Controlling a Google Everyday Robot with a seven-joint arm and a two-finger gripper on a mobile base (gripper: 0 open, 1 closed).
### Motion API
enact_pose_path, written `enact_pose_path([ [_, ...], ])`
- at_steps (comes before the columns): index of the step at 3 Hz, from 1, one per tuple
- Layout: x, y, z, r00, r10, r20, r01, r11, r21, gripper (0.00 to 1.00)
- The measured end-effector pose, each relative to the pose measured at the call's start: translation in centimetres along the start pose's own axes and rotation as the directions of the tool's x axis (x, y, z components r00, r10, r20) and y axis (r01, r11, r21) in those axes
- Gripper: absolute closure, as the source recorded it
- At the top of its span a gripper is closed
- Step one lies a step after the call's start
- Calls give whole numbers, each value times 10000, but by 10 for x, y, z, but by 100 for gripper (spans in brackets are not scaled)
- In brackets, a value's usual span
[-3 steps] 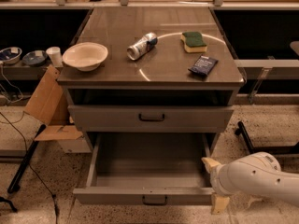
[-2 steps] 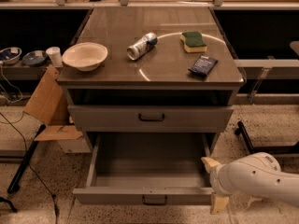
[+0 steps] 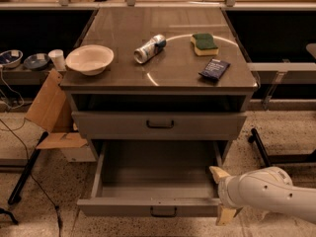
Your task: Open middle drawer
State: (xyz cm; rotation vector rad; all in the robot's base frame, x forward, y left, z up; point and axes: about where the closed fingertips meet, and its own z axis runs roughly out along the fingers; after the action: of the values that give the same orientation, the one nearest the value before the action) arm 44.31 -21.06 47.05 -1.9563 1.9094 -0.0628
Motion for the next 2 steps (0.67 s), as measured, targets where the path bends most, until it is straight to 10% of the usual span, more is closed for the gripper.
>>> enact_pose_path([
  [2, -16, -11, 29, 9982, 359, 485, -368, 9992, 181, 0],
])
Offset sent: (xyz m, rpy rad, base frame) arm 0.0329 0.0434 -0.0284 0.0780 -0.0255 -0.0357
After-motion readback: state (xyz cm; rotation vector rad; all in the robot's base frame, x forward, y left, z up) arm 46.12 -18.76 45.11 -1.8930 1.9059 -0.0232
